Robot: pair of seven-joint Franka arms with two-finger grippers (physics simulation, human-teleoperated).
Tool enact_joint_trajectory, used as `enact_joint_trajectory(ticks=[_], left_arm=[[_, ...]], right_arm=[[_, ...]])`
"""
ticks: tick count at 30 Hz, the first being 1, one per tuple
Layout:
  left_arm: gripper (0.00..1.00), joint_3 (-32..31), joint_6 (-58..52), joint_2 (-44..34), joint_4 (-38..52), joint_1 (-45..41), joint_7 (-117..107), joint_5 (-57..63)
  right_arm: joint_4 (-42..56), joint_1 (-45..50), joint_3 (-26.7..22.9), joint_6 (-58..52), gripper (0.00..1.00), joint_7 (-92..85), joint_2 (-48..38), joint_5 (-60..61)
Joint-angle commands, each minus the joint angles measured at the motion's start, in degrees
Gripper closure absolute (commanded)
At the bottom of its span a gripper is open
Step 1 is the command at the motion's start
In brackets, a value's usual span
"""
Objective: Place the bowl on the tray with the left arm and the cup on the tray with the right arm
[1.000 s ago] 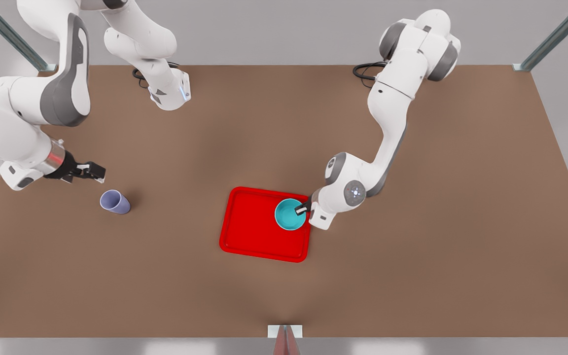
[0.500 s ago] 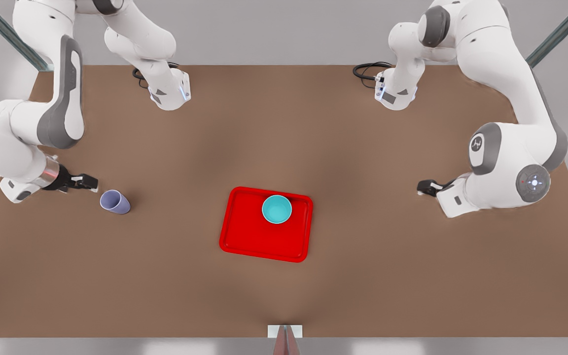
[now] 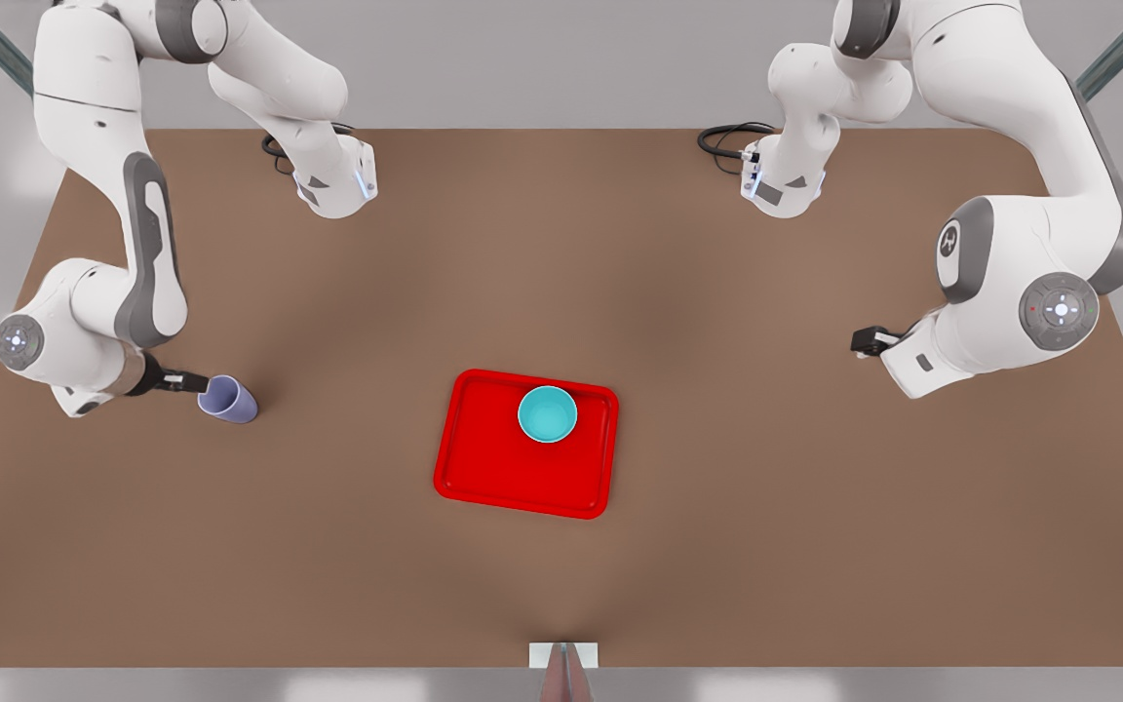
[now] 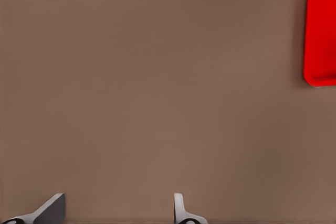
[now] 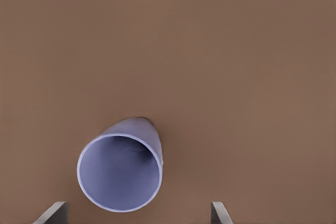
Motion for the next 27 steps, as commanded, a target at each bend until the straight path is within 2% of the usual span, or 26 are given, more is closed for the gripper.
enact_joint_trajectory(ticks=[1,7,12,14,17,20,21,22,23,27], left_arm=[[0.0,0.05,0.0,0.0,-0.09,-0.02,0.0,0.28],[0.0,-0.04,-0.09,-0.09,-0.18,-0.02,-0.09,0.2],[0.0,-0.04,-0.53,-0.18,-0.09,-0.02,-0.18,0.02],[0.0,-0.04,-0.53,-0.09,-0.09,-0.02,-0.18,0.02],[0.0,-0.04,-0.44,-0.09,0.0,-0.02,-0.53,-0.07],[0.0,-0.12,-0.44,-0.09,0.09,-0.02,-0.62,-0.16],[0.0,-0.12,-0.53,-0.09,0.09,-0.02,-0.7,0.02],[0.0,-0.04,-0.44,-0.09,0.0,-0.02,-0.88,0.19],[0.0,0.05,-0.18,0.43,0.0,0.24,-0.97,0.28],[0.0,0.05,-0.44,-0.27,0.18,0.41,-1.58,0.28]], right_arm=[[0.01,0.01,0.0,0.02,0.0,0.05,0.12,0.09],[-0.69,0.27,0.53,0.99,0.0,-0.04,2.5,2.37],[-1.92,0.27,-0.97,3.27,0.02,-2.5,3.55,2.11],[-1.92,0.27,-0.7,2.75,0.2,-2.5,4.7,2.2],[-1.48,0.89,-0.88,3.1,0.28,-2.5,5.66,2.2],[-1.48,0.98,-0.79,3.8,0.41,-2.5,6.01,2.02],[-1.57,0.98,-0.88,4.33,0.51,-2.5,6.36,1.94],[-1.31,0.89,-0.88,4.33,0.71,-2.59,7.33,1.93],[-0.78,0.8,-0.88,4.85,0.76,-2.59,8.03,1.85],[-0.78,0.8,-0.7,7.4,0.79,-2.59,7.77,1.76]])
